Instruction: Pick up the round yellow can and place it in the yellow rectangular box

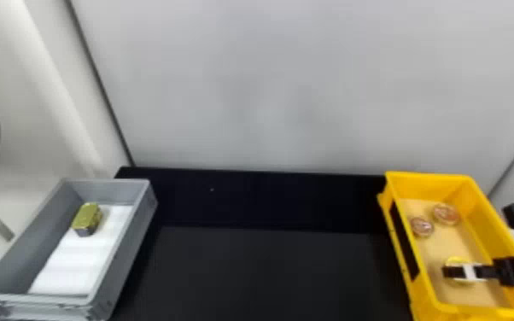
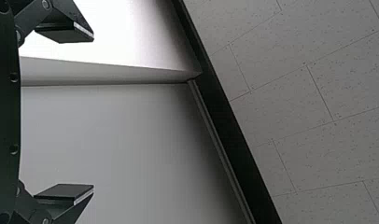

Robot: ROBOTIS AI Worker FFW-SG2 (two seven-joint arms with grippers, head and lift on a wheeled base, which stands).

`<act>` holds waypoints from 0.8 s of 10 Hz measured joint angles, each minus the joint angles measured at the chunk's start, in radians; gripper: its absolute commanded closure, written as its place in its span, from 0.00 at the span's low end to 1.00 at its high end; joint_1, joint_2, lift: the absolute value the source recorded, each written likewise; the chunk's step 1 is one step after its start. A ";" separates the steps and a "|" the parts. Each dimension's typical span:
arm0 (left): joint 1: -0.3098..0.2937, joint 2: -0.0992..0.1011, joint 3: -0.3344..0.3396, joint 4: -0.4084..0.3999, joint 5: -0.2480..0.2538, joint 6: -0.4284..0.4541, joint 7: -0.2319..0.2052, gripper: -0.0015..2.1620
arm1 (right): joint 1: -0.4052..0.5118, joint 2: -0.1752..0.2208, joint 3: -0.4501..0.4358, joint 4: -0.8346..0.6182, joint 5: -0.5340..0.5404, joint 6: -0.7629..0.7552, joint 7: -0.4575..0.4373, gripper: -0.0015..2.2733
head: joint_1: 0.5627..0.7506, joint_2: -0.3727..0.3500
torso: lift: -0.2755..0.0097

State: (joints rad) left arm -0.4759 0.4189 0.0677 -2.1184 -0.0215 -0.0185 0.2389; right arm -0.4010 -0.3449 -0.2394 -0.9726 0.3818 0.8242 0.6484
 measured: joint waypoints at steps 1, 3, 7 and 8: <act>0.000 -0.001 0.000 0.000 0.000 0.000 0.000 0.06 | -0.001 0.000 0.000 0.000 -0.003 0.003 -0.005 0.14 | 0.53 0.59 | 0.93; 0.000 -0.001 0.000 0.001 0.000 0.000 -0.001 0.06 | -0.001 0.000 0.000 -0.006 -0.014 0.013 -0.011 0.04 | 0.53 0.59 | 0.93; 0.000 -0.002 0.005 0.000 0.000 0.000 -0.001 0.06 | 0.016 0.001 0.006 -0.100 -0.028 0.041 -0.009 0.04 | 0.53 0.59 | 0.93; 0.002 -0.002 0.007 0.000 0.000 0.001 -0.001 0.06 | 0.030 0.002 0.007 -0.187 -0.029 0.056 -0.013 0.04 | 0.53 0.59 | 0.93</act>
State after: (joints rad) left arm -0.4741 0.4174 0.0750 -2.1188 -0.0215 -0.0174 0.2379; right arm -0.3714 -0.3434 -0.2319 -1.1598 0.3526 0.8799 0.6358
